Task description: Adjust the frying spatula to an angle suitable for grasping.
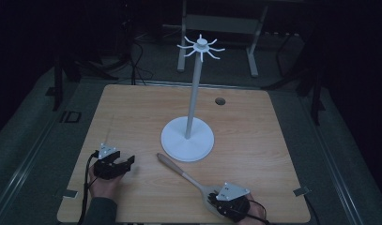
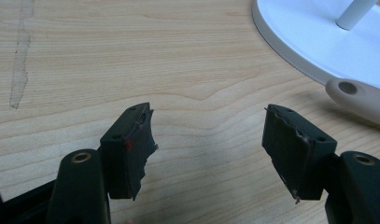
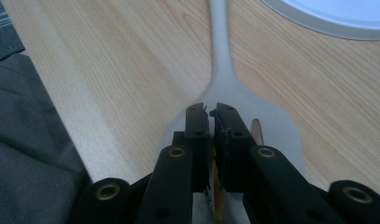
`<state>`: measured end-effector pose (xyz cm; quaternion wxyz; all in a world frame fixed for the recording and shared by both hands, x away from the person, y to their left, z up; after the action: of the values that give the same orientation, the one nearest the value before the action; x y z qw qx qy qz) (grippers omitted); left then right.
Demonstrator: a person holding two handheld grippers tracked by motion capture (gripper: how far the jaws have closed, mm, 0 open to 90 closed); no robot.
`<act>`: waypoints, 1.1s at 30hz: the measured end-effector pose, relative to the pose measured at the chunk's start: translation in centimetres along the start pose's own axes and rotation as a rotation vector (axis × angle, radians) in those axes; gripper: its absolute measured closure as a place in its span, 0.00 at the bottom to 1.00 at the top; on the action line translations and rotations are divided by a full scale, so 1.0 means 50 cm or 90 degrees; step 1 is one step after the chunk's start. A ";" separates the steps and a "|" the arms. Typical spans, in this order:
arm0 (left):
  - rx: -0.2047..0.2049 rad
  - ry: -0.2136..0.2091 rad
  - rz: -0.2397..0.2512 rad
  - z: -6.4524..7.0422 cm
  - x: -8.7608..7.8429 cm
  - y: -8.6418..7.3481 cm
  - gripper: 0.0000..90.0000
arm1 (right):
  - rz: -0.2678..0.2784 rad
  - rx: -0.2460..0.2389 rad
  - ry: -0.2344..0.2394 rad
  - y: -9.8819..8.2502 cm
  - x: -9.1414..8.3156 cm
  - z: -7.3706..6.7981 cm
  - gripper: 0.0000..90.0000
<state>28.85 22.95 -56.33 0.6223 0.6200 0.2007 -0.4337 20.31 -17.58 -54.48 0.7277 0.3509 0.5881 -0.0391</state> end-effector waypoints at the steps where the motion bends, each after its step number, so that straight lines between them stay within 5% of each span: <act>1: 0.000 0.000 0.000 0.000 0.000 0.000 0.37 | -0.001 0.003 0.005 0.000 -0.001 -0.001 0.94; 16: 0.001 0.001 -0.001 0.001 0.002 0.000 0.37 | -0.011 -0.001 0.041 0.005 0.001 -0.018 0.92; 21: 0.006 0.002 -0.006 0.001 0.003 0.000 0.37 | -0.004 0.019 0.033 0.018 -0.002 -0.006 0.89; 33: 0.003 0.002 -0.004 0.001 0.003 0.000 0.37 | 0.004 0.047 0.009 0.134 0.026 0.057 0.83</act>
<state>28.92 22.86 -56.41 0.6195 0.6212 0.2024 -0.4352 26.19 -13.67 -52.36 0.7101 0.3797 0.5903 -0.0563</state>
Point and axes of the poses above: each handheld gripper's, and its own axes: x roughly forward along the jaws, y roughly out of its top, z roughly to its right, the point moved 1 cm from there along x, roughly forward along the jaws, and after that the axes turned 15 degrees about -z, right-handed, at the moved point
